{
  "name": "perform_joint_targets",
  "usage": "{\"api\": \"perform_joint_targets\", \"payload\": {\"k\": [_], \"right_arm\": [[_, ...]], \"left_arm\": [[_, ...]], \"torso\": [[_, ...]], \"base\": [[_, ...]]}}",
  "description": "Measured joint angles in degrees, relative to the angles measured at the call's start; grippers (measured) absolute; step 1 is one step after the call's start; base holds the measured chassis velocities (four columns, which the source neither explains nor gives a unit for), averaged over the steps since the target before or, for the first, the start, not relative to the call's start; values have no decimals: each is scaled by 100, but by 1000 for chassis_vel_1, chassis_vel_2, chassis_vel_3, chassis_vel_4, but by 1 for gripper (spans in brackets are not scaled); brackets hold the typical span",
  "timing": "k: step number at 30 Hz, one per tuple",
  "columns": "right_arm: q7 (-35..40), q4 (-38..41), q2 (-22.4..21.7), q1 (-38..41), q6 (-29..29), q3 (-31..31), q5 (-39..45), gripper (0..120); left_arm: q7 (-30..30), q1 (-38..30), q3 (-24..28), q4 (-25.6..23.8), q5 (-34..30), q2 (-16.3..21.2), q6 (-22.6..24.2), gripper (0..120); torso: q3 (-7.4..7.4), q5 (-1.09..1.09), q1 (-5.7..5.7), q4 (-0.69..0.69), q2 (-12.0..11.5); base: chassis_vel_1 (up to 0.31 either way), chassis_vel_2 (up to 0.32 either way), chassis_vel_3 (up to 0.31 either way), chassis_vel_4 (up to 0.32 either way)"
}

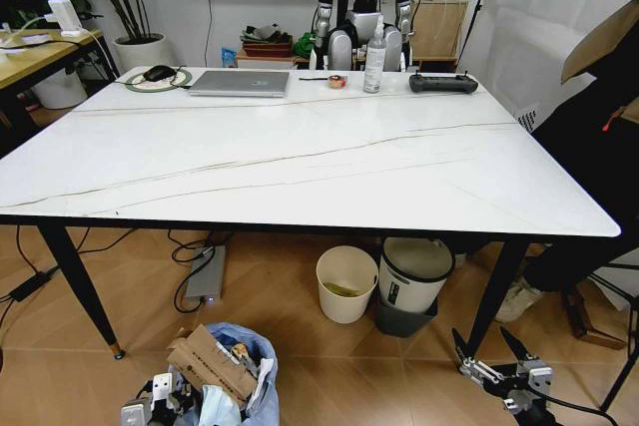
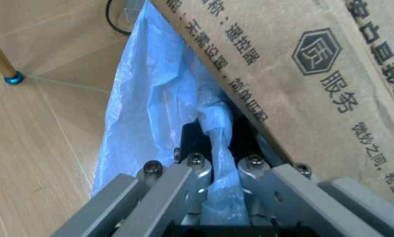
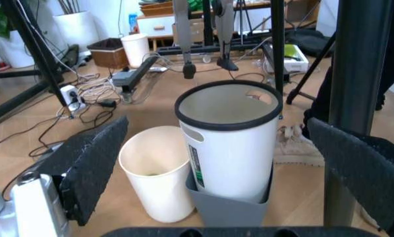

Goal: Pick up the trash bin and place the trash from the table into it.

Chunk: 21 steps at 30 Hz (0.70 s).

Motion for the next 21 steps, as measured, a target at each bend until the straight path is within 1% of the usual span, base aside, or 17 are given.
{"api": "perform_joint_targets", "payload": {"k": [16, 21], "right_arm": [[0, 0, 0, 0, 0, 0, 0, 100], [0, 0, 0, 0, 0, 0, 0, 100]], "left_arm": [[-3, 0, -24, 42, 97, -25, -76, 0], [5, 8, -40, 14, 76, -21, -190, 0]], "torso": [[-230, 0, -144, 0, -373], [-299, 0, -195, -1, -495]], "base": [[0, 0, 0, 0], [0, 0, 0, 0]]}}
